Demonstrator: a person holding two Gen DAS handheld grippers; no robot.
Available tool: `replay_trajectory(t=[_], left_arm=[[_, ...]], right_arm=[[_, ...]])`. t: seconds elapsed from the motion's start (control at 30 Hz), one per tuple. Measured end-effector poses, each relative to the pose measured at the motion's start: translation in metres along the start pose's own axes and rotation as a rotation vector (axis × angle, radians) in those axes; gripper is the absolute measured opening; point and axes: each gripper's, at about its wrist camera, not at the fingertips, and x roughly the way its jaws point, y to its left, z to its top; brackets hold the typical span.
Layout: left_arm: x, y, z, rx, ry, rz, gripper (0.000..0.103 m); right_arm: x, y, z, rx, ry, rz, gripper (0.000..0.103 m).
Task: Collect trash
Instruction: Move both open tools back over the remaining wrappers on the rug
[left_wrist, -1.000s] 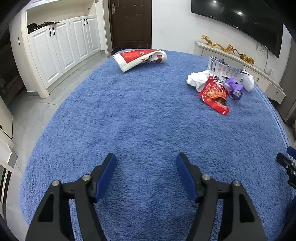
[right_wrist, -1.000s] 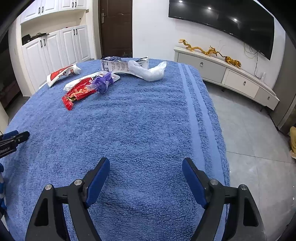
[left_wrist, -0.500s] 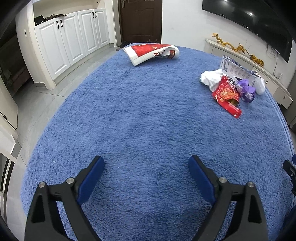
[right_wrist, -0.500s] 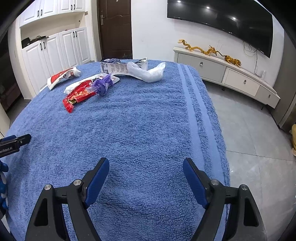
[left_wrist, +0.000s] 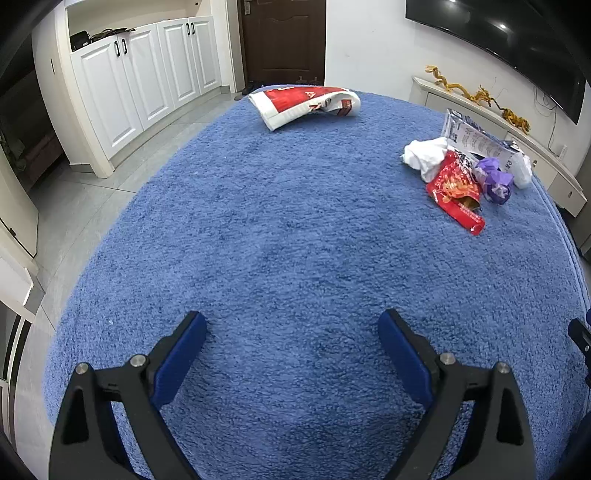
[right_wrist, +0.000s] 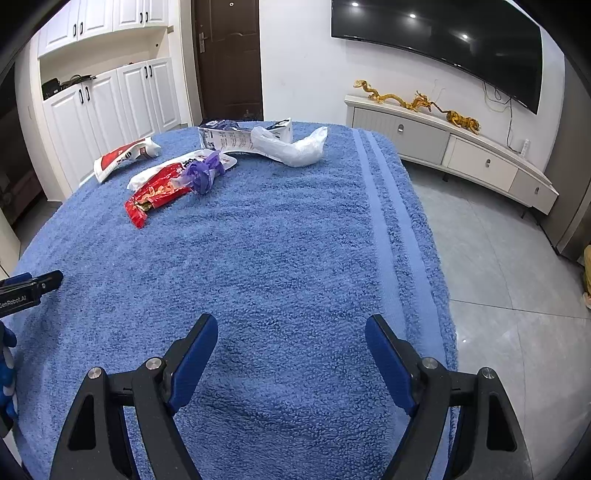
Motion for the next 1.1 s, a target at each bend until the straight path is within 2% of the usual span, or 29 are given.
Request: replay_trajectory(t=[0.5,0.73,1.1], left_arm=[[-0.007,0.001,-0.002,0.012,-0.014,-0.016,0.095],[-0.034,-0.005,-0.003,0.092,-0.114,-0.021,0.095],[-0.083,0.024,0.007,0.074,-0.293,-0.07,0.094]], right_arm=[[-0.001,-0.002,0.001,0.006,-0.004,-0.007,0.081],[-0.001,0.0,0.002,0.013,0.015,-0.036,0.081],[-0.044,0.022,0.011,0.014,-0.011,-0.073,0.081]])
